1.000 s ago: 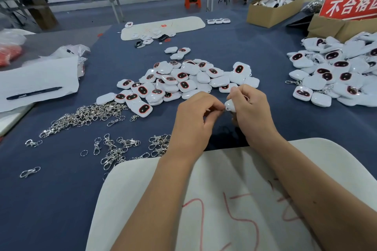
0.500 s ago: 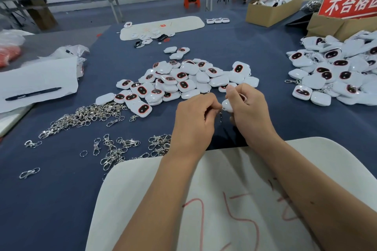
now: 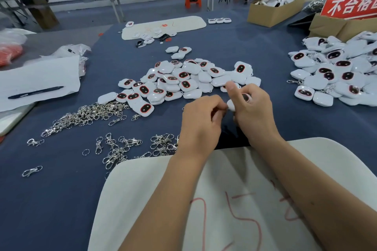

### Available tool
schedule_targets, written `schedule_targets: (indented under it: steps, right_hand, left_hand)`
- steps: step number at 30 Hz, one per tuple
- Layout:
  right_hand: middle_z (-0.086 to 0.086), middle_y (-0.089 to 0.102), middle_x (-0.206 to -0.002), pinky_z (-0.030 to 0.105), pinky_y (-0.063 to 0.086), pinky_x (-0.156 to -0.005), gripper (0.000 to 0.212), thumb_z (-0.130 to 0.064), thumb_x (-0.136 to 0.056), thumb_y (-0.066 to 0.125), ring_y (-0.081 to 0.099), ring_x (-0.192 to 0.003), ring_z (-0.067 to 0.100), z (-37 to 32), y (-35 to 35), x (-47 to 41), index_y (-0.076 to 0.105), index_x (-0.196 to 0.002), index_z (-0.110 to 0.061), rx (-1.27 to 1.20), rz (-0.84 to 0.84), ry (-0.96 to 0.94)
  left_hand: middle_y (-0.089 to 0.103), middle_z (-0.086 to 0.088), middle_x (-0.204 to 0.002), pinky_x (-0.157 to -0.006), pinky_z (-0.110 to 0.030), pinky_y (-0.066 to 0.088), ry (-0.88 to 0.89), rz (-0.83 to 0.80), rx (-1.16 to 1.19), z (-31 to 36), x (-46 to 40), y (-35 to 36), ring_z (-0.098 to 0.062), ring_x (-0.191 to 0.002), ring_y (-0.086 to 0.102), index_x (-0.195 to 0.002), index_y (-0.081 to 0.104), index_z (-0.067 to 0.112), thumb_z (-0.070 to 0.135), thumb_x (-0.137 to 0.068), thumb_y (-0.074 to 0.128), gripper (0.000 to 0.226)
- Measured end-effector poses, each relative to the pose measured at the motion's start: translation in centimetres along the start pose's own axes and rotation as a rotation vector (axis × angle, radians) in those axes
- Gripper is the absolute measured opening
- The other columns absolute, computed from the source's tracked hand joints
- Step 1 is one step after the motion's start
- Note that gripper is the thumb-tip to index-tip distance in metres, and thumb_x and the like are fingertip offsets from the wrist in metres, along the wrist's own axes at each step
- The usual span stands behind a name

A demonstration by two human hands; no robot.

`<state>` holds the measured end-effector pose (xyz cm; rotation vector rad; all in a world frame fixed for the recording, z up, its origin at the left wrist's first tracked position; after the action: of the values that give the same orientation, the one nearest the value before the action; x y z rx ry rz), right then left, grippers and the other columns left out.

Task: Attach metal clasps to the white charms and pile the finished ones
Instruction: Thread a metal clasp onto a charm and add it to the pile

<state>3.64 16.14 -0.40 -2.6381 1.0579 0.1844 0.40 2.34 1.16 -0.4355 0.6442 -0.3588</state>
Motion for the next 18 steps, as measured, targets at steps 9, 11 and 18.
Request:
schedule_targets:
  steps: [9,11,18]
  right_hand:
    - [0.000,0.058,-0.077,0.024,0.046,-0.060,0.027,-0.013,-0.087,0.071,0.053,-0.068,0.013,-0.2,0.8,0.4,0.059,-0.111,-0.005,-0.690,-0.425,0.091]
    - [0.002,0.063,-0.084,0.024,0.051,-0.064,0.035,-0.007,-0.085,0.071,0.058,-0.074,0.014,-0.2,1.0,0.5,0.061,-0.119,-0.004,-0.689,-0.469,0.088]
    - [0.000,0.069,-0.087,0.024,0.053,-0.067,0.033,-0.012,-0.087,0.075,0.060,-0.073,0.015,0.2,0.8,0.3,0.066,-0.119,-0.010,-0.602,-0.451,0.031]
  left_hand:
    - [0.072,0.004,-0.079,-0.071,-0.018,0.051,-0.411,0.216,0.571,-1.6,-0.5,-0.4,-0.002,-0.071,0.064,-0.090,0.072,0.012,-0.003,-0.090,0.071,0.015]
    - [0.071,0.004,-0.078,-0.071,-0.023,0.051,-0.476,0.238,0.616,-2.0,-0.4,-0.6,-0.005,-0.070,0.062,-0.090,0.071,0.014,0.001,-0.092,0.070,0.014]
    - [0.070,0.005,-0.076,-0.069,-0.021,0.054,-0.566,0.161,0.688,-2.1,-0.4,-0.3,-0.007,-0.077,0.064,-0.094,0.073,0.012,0.010,-0.098,0.066,0.008]
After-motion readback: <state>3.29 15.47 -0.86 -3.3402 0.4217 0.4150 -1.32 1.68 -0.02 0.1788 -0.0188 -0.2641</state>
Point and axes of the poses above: each hand's wrist, its own x-axis away from the middle knuckle, its own y-axis out of the palm, z = x × y, the point moved 3 cm from there along -x, towards the middle knuckle
